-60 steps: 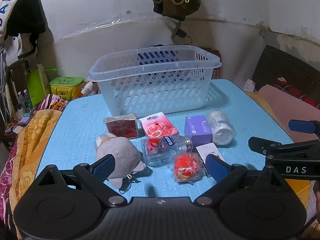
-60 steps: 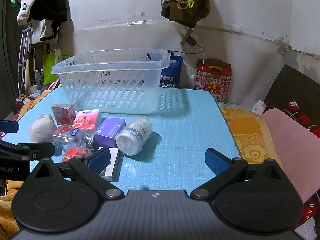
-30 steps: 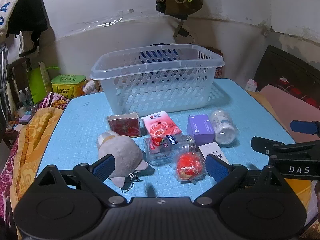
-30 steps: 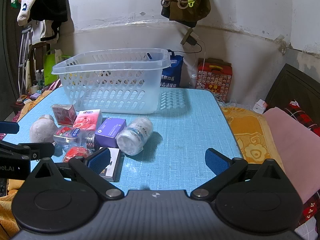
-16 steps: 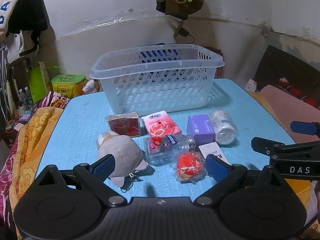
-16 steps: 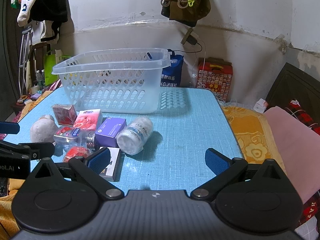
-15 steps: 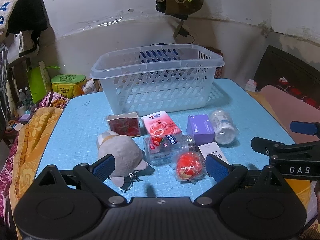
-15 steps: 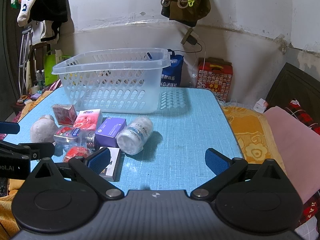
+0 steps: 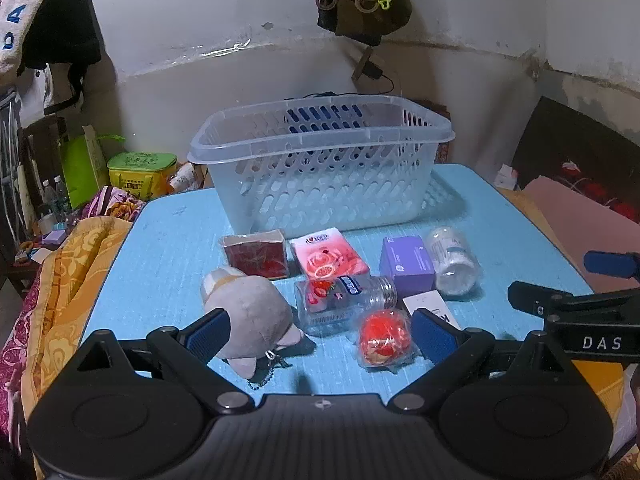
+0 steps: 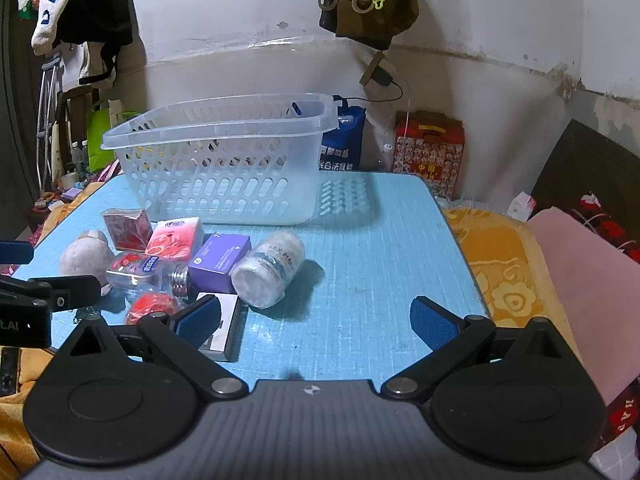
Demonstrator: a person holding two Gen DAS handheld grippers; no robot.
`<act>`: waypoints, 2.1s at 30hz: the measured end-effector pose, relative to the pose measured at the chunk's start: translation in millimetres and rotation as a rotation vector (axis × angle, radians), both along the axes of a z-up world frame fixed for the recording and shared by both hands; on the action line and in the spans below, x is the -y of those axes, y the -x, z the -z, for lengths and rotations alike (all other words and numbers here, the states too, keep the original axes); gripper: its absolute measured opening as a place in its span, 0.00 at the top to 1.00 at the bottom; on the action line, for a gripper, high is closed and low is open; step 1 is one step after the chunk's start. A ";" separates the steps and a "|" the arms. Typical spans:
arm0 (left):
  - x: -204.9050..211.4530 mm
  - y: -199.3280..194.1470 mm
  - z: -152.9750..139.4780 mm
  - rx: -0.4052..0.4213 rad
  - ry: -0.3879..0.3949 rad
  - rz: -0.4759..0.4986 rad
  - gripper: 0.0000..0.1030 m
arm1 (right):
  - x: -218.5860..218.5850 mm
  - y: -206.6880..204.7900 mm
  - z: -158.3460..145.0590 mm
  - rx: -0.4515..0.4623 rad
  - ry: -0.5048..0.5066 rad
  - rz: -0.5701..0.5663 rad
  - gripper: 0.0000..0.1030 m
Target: Organize objects
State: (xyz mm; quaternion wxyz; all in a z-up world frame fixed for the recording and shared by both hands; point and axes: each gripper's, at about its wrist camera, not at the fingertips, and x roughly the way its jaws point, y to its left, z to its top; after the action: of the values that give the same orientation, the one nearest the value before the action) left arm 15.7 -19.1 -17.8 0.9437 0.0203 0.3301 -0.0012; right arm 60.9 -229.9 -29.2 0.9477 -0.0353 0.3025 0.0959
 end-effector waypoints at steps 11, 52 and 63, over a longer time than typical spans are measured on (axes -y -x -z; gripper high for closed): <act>-7.1 2.9 -1.8 0.055 0.011 0.009 0.00 | 3.7 -1.4 4.3 0.031 0.022 0.012 0.00; -101.1 -25.6 45.2 0.151 0.084 0.157 0.10 | -61.1 9.9 55.9 0.124 0.229 -0.236 0.02; -96.6 -33.8 55.7 0.116 0.059 0.132 0.10 | -51.1 -0.2 58.0 0.092 0.141 -0.183 0.31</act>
State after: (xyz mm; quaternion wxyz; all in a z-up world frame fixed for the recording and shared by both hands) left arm 49.5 77.5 -73.5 0.9593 0.0145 0.2728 -0.0719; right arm 61.1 -178.8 -87.3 0.9430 -0.1337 0.2601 0.1588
